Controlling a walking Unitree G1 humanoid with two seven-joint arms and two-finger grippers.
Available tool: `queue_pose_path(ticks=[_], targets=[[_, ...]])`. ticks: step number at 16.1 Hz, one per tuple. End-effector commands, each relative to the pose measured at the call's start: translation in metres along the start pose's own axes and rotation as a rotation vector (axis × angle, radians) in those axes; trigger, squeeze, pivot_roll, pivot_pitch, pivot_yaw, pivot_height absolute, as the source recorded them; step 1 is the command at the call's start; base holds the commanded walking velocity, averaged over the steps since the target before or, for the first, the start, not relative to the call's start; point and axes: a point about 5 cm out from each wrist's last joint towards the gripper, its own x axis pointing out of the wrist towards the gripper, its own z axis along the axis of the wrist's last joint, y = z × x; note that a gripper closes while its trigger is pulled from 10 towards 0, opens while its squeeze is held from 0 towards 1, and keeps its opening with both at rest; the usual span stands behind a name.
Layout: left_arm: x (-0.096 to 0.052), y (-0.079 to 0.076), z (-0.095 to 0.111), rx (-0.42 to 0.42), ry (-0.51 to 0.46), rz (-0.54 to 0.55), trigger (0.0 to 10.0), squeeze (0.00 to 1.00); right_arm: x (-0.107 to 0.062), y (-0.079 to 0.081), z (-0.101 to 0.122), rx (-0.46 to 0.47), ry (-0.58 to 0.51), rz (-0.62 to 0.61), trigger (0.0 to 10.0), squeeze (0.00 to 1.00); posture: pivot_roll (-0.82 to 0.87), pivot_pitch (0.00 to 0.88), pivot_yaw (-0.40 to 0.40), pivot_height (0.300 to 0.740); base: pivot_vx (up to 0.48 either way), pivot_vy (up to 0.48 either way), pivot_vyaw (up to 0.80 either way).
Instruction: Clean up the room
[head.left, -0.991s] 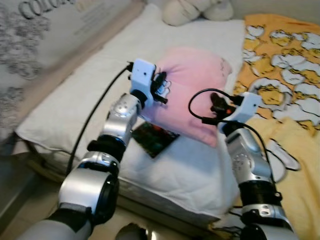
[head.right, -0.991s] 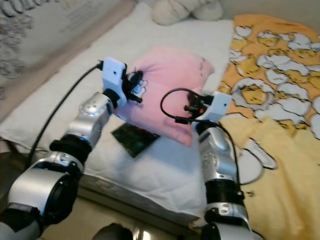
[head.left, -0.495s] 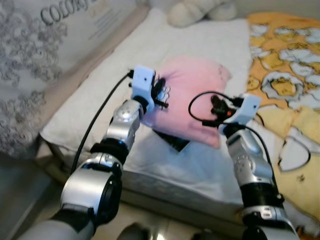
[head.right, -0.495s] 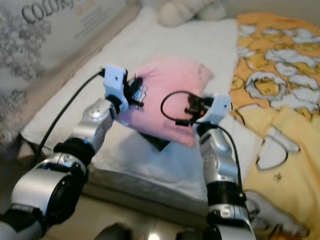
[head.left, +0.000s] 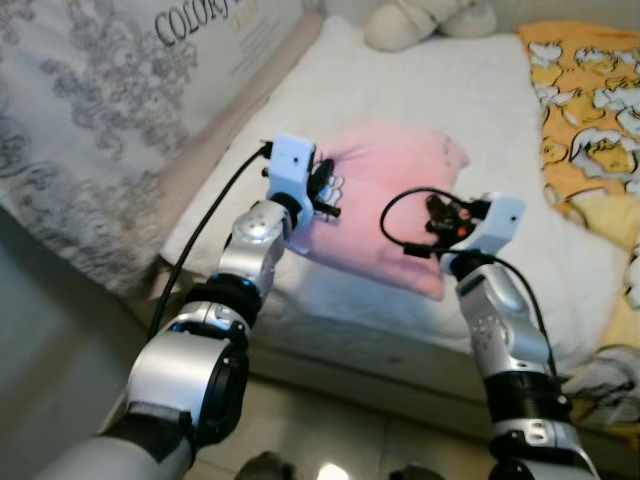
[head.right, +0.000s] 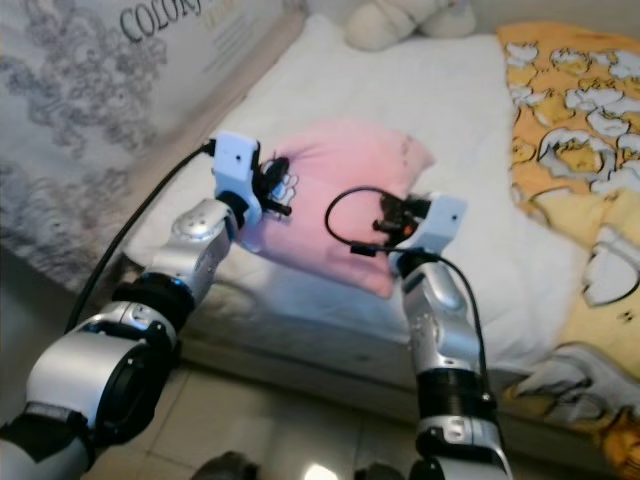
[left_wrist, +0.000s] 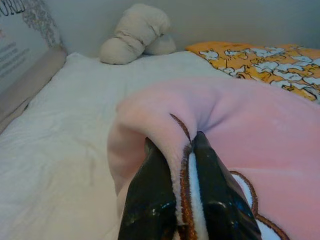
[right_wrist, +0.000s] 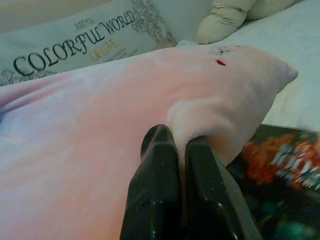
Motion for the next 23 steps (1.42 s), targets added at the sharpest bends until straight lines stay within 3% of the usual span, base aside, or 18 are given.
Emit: queue_pose_path(ticks=[1,7,23], targets=[[-0.003,0.019,0.010,0.017,-0.036,0.067,0.0,0.00,0.002,0.006,0.006,0.002,-0.029,0.012,0.0,0.00,-0.03,0.000,0.053,0.740,0.000,0.480,0.00],[-0.004,0.020,0.011,0.051,-0.063,0.089,0.0,0.00,-0.002,0.002,0.003,-0.012,-0.015,0.001,0.0,0.00,-0.04,0.000,0.055,0.740,0.000,0.160,0.00],[-0.007,0.026,-0.001,0.062,0.005,0.187,0.0,0.00,-0.004,0.005,-0.007,-0.049,0.029,0.033,0.0,0.00,-0.04,0.000,0.039,0.740,0.480,0.000,0.00]])
